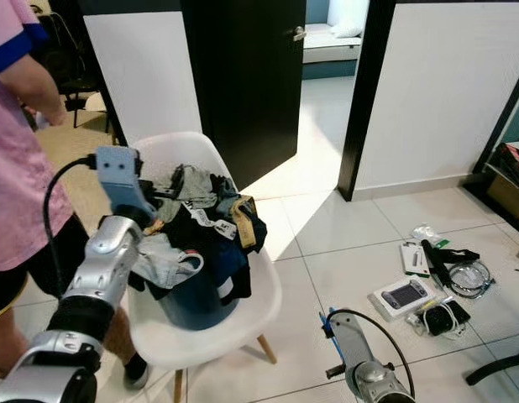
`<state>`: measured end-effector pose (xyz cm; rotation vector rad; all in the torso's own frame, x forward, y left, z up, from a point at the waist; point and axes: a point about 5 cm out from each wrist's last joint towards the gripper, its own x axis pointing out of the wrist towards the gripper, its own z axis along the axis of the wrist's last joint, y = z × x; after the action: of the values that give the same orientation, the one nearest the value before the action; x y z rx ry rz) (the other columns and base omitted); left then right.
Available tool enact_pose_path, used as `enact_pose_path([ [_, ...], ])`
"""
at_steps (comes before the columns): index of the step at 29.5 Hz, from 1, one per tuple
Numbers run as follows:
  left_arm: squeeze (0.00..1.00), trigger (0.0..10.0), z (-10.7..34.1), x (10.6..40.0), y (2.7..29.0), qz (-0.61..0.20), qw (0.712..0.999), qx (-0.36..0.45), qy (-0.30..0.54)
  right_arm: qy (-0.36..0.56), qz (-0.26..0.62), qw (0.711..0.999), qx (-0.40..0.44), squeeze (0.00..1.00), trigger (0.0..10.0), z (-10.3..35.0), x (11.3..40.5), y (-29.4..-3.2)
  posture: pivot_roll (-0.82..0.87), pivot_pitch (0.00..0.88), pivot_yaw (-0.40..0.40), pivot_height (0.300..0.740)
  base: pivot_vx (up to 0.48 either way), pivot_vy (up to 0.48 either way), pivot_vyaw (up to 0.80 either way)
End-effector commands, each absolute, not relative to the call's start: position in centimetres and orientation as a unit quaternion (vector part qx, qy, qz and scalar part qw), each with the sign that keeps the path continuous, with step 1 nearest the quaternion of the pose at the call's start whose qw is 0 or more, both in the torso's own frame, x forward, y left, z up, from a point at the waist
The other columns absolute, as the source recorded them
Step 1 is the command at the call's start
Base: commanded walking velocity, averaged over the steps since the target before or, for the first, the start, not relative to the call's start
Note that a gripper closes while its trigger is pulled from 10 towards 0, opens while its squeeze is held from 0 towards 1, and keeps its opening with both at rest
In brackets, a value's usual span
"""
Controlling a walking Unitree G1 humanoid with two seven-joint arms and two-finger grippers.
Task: Hang hanger
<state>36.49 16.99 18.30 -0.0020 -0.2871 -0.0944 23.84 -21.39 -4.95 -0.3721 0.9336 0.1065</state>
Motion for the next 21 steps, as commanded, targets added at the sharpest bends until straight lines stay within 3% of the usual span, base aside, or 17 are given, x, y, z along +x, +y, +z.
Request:
enact_pose_path([
  [1, 0.00, 10.0, 18.35, 36.43, 16.59, -0.063, 0.988, 0.002, -0.139, 0.449, 0.048, 0.872, -0.186, 0.00, 10.0, -4.93, 23.92, -21.31, 0.02, 0.000, -0.005, 0.740, 0.307, 0.000, 0.00],
  [17, 0.00, 10.0, 18.56, 35.95, 15.90, -0.084, 0.989, 0.008, -0.125, 0.452, 0.027, 0.870, -0.195, 0.00, 10.0, -4.89, 23.95, -21.54, 0.03, 0.000, -0.002, 0.740, 0.305, 0.000, 0.00],
  [21, 0.00, 10.0, 18.14, 35.83, 16.40, -0.079, 0.991, 0.017, -0.108, 0.452, 0.025, 0.870, -0.195, 0.00, 10.0, -4.88, 23.96, -21.54, 0.03, 0.000, -0.002, 0.740, 0.000, 0.000, 0.00],
])
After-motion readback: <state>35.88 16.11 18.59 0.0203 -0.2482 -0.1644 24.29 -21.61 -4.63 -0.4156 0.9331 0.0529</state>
